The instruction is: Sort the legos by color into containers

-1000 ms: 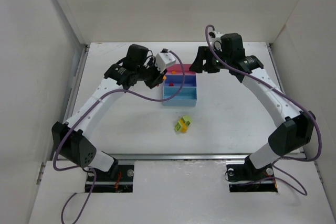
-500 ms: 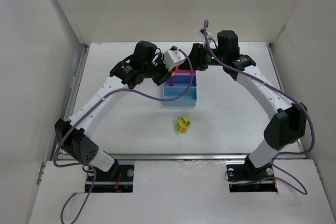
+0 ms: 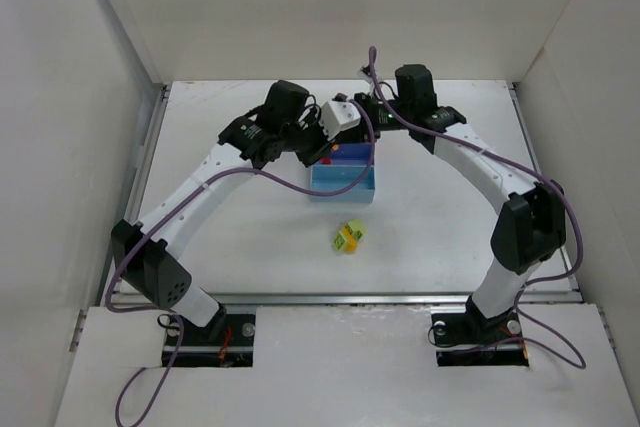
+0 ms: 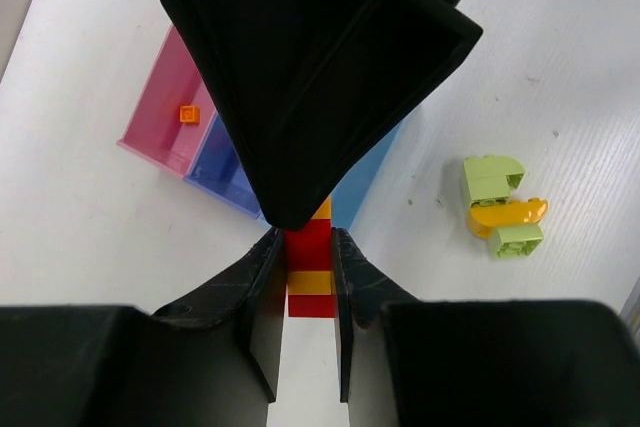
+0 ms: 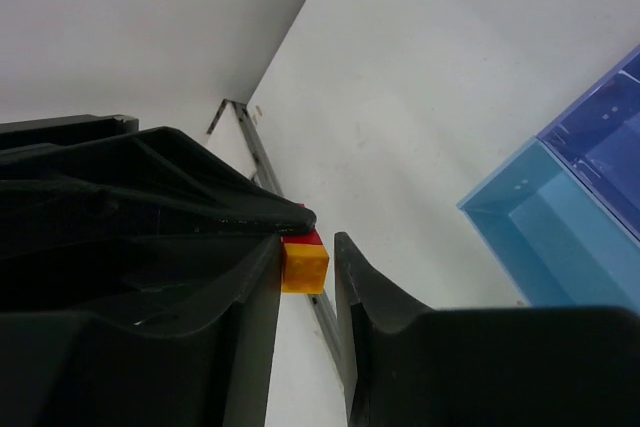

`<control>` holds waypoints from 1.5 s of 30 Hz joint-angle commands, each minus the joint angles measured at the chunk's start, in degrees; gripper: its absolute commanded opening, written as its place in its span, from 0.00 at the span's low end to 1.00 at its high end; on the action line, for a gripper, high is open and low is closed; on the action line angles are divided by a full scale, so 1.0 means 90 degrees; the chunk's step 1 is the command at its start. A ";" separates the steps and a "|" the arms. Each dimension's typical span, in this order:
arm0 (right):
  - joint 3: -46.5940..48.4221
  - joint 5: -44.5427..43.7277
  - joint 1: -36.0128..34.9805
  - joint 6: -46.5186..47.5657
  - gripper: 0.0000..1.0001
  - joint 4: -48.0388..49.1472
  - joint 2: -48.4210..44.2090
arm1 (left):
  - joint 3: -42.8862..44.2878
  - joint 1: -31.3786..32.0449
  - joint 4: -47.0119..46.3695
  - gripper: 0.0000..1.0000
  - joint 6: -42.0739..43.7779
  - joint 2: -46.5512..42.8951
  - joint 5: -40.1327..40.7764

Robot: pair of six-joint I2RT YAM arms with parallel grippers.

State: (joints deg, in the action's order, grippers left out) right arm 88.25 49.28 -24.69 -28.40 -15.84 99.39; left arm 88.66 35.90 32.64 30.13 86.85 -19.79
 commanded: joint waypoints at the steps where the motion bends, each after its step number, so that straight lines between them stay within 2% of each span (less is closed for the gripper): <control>1: 0.0156 0.0052 -0.0030 0.0080 0.32 0.0275 -0.0018 | 0.0276 0.0025 -0.0219 0.00 0.0012 -0.0158 -0.0067; 4: 0.0156 0.0052 -0.0030 0.0080 0.32 0.0275 -0.0018 | 0.0217 0.0025 -0.0219 0.00 0.0012 -0.0158 -0.0067; 5: 0.0156 0.0052 -0.0030 0.0080 0.29 0.0275 -0.0018 | 0.0217 0.0025 -0.0219 0.00 0.0012 -0.0158 -0.0067; 6: 0.0156 0.0052 -0.0030 0.0080 0.21 0.0275 -0.0018 | 0.0217 0.0025 -0.0219 0.00 0.0012 -0.0158 -0.0067; 9: 0.0097 0.0052 -0.0030 0.0138 0.06 0.0217 -0.0018 | 0.0159 0.0025 -0.0219 0.00 0.0012 -0.0158 0.0089; 11: 0.0097 0.0052 -0.0030 0.0138 0.00 0.0217 -0.0018 | 0.0091 0.0025 -0.0219 0.00 0.0012 -0.0158 0.0186; 14: -0.0039 -0.0355 0.0047 0.0197 0.00 -0.0037 -0.0096 | -0.0046 0.0025 -0.0219 0.00 -0.0047 -0.0158 0.0324; 17: -0.0098 -0.0835 0.0330 0.0197 0.00 -0.0194 -0.0242 | -0.0446 -0.0209 -0.0092 0.00 -0.0047 -0.0391 0.0061; 21: -0.0264 -0.1002 0.0555 0.0041 0.00 -0.0086 -0.0331 | -0.1159 -0.0551 -0.0092 0.00 -0.0184 -0.0568 -0.0076; 26: 0.0019 -0.0993 0.0556 -0.0037 0.00 -0.0086 -0.0078 | -0.1238 -0.0620 -0.0024 0.00 -0.0252 -0.0568 -0.0076; 30: 0.0554 -0.1752 0.0556 -0.0096 0.00 -0.0348 0.0409 | -0.1247 -0.0620 -0.0024 0.00 -0.0320 -0.0568 -0.0076; 33: 0.1491 -0.3329 0.0498 0.0156 0.00 -0.1146 0.1198 | -0.1306 -0.0678 -0.0024 0.00 -0.0379 -0.0626 -0.0076; 38: 0.2800 -0.4788 0.0205 0.0636 0.00 -0.1931 0.2285 | -0.1306 -0.0678 -0.0024 0.00 -0.0505 -0.0685 -0.0076; 40: 0.3231 -0.4937 0.0136 0.0723 0.00 -0.2088 0.2636 | -0.1374 -0.0678 -0.0024 0.00 -0.0506 -0.0685 -0.0018; 45: 0.3290 -0.5016 -0.0040 0.0724 0.00 -0.2020 0.2853 | -0.1443 -0.0678 -0.0024 0.00 -0.0574 -0.0744 0.0041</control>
State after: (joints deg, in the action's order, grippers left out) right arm 114.43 7.90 -23.68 -23.38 -32.64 126.02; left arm 76.51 29.89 32.64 25.91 82.89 -19.27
